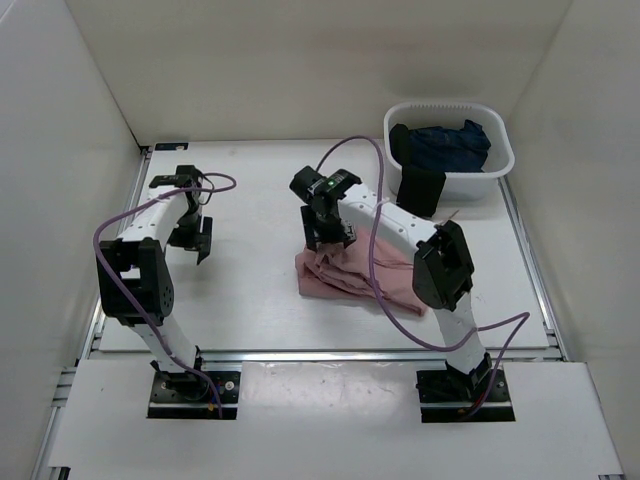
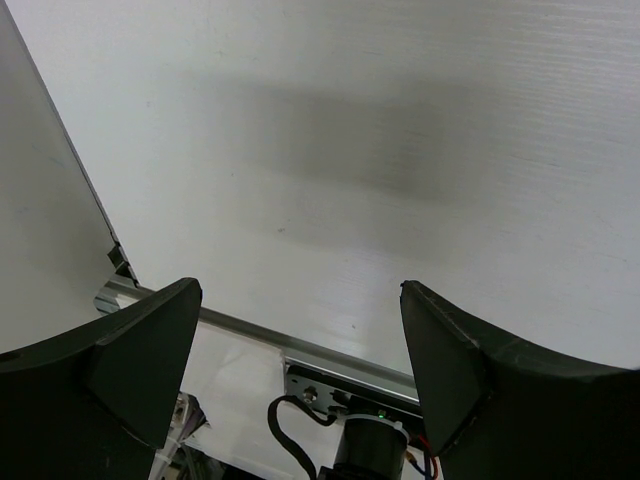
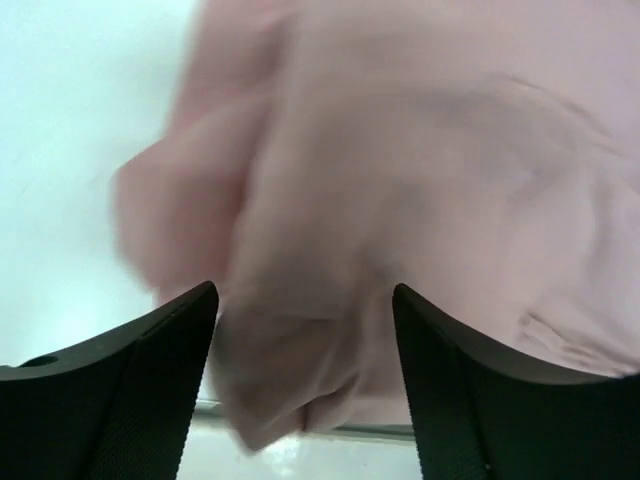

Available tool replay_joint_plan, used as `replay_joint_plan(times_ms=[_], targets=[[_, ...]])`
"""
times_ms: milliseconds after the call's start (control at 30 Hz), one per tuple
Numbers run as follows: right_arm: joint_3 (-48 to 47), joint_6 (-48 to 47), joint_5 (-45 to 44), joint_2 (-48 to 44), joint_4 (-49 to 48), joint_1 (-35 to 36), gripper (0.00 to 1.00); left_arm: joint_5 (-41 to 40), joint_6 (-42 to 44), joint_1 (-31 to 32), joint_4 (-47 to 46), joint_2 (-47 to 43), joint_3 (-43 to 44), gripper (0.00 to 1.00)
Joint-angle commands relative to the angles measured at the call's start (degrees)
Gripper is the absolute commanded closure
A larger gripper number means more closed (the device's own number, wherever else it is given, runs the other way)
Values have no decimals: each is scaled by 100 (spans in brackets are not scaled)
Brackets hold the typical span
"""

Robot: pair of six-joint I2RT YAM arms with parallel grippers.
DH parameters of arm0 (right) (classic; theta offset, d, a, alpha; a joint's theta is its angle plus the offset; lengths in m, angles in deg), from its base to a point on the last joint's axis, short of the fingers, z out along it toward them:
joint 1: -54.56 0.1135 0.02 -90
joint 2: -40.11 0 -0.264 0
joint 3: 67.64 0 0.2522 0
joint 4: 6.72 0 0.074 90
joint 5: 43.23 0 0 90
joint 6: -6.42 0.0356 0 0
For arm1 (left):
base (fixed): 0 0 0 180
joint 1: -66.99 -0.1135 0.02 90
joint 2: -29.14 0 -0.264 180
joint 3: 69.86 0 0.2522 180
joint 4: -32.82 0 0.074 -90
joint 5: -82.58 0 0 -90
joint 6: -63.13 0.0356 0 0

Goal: Fold and stack the trousers
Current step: Fold the trousers

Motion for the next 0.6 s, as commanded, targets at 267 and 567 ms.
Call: replay_joint_plan(times_ms=[267,567], targets=[[2398,-442,637,-3149,-1736,-528,28,418,-19,800,48,-103,998,9],[5742,749,1003,-5208,-2844,-3123,16,2571,-19,2841,32,653,3258,0]])
